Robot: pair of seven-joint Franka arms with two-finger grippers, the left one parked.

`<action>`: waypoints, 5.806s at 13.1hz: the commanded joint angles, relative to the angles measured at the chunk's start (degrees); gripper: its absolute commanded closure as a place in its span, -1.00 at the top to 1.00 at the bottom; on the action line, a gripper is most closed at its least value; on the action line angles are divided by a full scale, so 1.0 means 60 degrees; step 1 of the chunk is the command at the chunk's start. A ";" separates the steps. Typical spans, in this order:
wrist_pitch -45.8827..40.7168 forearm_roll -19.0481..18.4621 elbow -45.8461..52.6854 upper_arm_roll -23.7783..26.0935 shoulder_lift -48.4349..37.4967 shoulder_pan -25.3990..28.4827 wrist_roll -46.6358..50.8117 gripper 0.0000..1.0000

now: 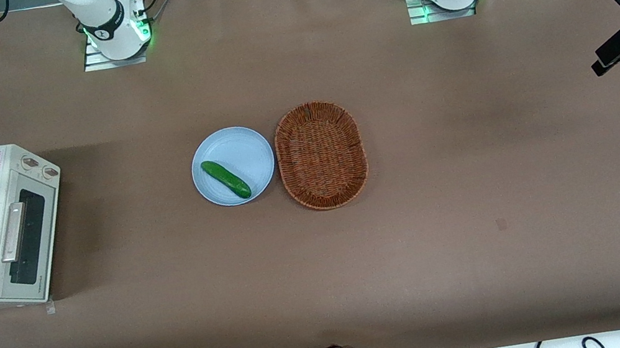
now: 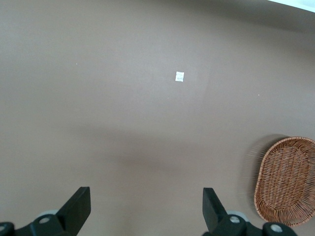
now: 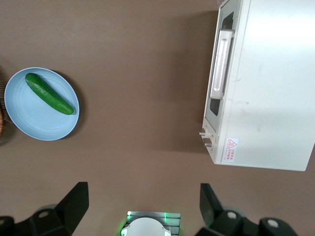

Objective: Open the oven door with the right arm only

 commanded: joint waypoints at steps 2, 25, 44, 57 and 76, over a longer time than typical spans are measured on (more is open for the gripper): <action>-0.0072 -0.0044 0.0113 0.0107 -0.0045 -0.0096 0.0110 1.00; -0.0160 -0.0161 0.0069 0.0180 0.0028 -0.0082 0.0007 1.00; -0.0305 -0.0161 -0.0048 0.0195 0.0481 0.0210 -0.0008 0.00; 0.2063 -0.4127 -0.0048 0.0180 0.4304 0.0988 -0.0782 -1.00; 0.2989 -0.5991 -0.0546 -0.0054 0.4686 0.0299 -0.3185 -1.00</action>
